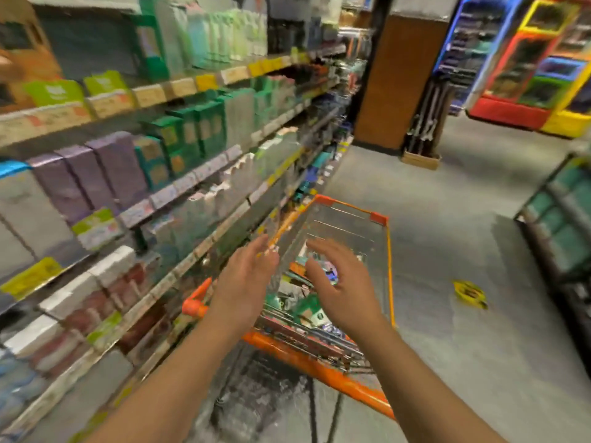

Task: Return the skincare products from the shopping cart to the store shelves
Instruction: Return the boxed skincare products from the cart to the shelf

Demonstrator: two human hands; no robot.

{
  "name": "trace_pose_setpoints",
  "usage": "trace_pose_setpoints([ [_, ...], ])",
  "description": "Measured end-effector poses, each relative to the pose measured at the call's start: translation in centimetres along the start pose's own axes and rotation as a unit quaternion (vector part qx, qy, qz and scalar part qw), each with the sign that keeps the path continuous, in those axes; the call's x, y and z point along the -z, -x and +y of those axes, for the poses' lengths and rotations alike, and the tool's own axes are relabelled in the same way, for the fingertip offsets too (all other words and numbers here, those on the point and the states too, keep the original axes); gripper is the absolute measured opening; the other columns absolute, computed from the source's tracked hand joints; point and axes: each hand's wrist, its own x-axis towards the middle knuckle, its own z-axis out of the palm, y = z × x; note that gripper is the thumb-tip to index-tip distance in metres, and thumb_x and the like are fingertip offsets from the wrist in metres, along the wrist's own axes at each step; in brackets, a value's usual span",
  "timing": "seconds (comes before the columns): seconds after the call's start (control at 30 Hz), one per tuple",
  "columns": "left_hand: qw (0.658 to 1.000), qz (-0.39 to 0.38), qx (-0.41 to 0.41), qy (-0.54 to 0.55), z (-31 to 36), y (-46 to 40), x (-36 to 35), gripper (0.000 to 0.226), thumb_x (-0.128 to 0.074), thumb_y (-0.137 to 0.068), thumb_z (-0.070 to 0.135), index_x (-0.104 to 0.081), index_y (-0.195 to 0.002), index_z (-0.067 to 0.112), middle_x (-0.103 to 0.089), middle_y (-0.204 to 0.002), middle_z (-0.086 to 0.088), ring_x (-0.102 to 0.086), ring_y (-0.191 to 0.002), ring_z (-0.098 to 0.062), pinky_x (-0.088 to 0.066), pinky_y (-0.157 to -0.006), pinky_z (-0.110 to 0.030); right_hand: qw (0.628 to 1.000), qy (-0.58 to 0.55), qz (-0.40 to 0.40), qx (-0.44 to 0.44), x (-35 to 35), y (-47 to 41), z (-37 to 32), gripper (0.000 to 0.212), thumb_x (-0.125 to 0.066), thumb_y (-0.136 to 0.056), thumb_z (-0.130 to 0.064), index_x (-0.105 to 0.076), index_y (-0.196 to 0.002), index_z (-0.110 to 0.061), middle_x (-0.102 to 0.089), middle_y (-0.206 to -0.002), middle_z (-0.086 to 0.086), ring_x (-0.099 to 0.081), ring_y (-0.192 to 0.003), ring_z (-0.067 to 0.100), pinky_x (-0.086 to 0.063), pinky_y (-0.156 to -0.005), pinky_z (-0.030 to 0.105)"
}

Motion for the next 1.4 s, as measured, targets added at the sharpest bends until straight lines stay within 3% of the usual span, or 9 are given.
trace_pose_setpoints([
  [0.1,0.999,-0.023,0.045,0.019,-0.6,0.1,-3.4,0.043,-0.057,-0.101,0.042,-0.055,-0.142,0.029,-0.059,-0.135,0.008,-0.056,-0.122,-0.011,-0.041,-0.114,-0.044,0.998,-0.002,0.019,-0.065,2.3,2.7,3.3,0.046,-0.048,-0.096,-0.056,-0.069,-0.129,-0.03,-0.065,-0.136,-0.011,-0.056,-0.13,0.007,-0.044,-0.11,0.032],
  [0.17,0.996,-0.045,0.067,0.036,-1.1,-0.1,-5.0,0.037,-0.054,-0.103,0.035,-0.056,-0.14,0.03,-0.057,-0.132,0.019,-0.053,-0.127,-0.005,-0.039,-0.118,-0.046,0.993,-0.01,0.035,-0.115,3.4,4.0,5.1,0.04,-0.054,-0.098,-0.051,-0.069,-0.129,-0.032,-0.065,-0.137,-0.011,-0.056,-0.129,0.003,-0.039,-0.106,0.014],
  [0.37,0.991,-0.074,0.113,0.01,-2.6,-2.6,-7.5,0.068,-0.051,-0.081,0.072,-0.059,-0.14,0.038,-0.056,-0.133,0.022,-0.053,-0.132,-0.011,-0.041,-0.115,-0.05,0.975,-0.026,0.061,-0.214,4.3,5.9,8.5,0.03,-0.062,-0.102,-0.03,-0.067,-0.132,-0.025,-0.065,-0.131,-0.011,-0.051,-0.108,-0.02,-0.028,-0.088,-0.007],
  [0.6,0.981,-0.132,0.143,0.006,-4.3,-7.4,-8.4,0.074,-0.038,-0.072,0.083,-0.055,-0.137,0.05,-0.054,-0.143,0.02,-0.052,-0.133,-0.009,-0.041,-0.115,-0.048,0.951,-0.057,0.076,-0.296,2.6,3.4,10.9,0.038,-0.06,-0.103,-0.035,-0.06,-0.141,-0.031,-0.059,-0.139,-0.017,-0.053,-0.128,0.0,-0.044,-0.106,0.029],
  [0.83,0.967,-0.166,0.193,0.023,-6.8,-14.0,-8.1,0.06,-0.04,-0.072,0.086,-0.06,-0.122,0.059,-0.057,-0.141,0.023,-0.054,-0.131,-0.011,-0.042,-0.115,-0.05,0.922,-0.068,0.076,-0.374,-1.5,-0.7,13.9,0.029,-0.063,-0.102,-0.027,-0.06,-0.131,-0.03,-0.063,-0.11,-0.023,-0.059,-0.095,-0.018,-0.046,-0.074,0.004],
  [0.97,0.956,-0.18,0.231,0.017,-8.6,-16.7,-8.9,0.061,-0.043,-0.077,0.085,-0.06,-0.127,0.055,-0.061,-0.136,0.022,-0.059,-0.123,-0.01,-0.045,-0.111,-0.051,0.895,-0.083,0.082,-0.431,-3.8,-1.6,16.4,0.021,-0.065,-0.101,-0.028,-0.059,-0.121,-0.029,-0.066,-0.103,-0.018,-0.063,-0.094,-0.001,-0.049,-0.079,0.017],
  [1.17,0.936,-0.183,0.301,0.024,-11.9,-19.9,-11.7,0.035,-0.05,-0.102,0.055,-0.062,-0.129,0.036,-0.066,-0.127,0.012,-0.065,-0.111,-0.008,-0.053,-0.099,-0.04,0.845,-0.043,0.075,-0.528,-6.8,-1.9,23.5,0.014,-0.066,-0.099,-0.033,-0.062,-0.106,-0.021,-0.067,-0.092,-0.011,-0.067,-0.094,0.019,-0.052,-0.085,0.038],
  [1.3,0.915,-0.151,0.373,0.044,-14.3,-22.3,-14.2,0.027,-0.051,-0.106,0.04,-0.062,-0.125,0.026,-0.068,-0.121,0.007,-0.064,-0.108,-0.016,-0.052,-0.09,-0.036,0.82,-0.017,0.056,-0.569,-10.2,-2.3,30.1,0.009,-0.064,-0.098,-0.026,-0.062,-0.102,-0.019,-0.067,-0.092,-0.001,-0.066,-0.09,0.026,-0.051,-0.074,0.026],
  [1.4,0.907,-0.133,0.397,0.039,-16.5,-23.8,-16.1,0.023,-0.049,-0.107,0.034,-0.061,-0.123,0.023,-0.068,-0.113,0.009,-0.064,-0.103,-0.015,-0.053,-0.084,-0.035,0.808,-0.001,0.049,-0.587,-13.4,-2.8,35.5,0.028,-0.065,-0.097,-0.039,-0.07,-0.101,-0.012,-0.072,-0.087,0.007,-0.069,-0.077,0.027,-0.043,-0.057,0.023],
])
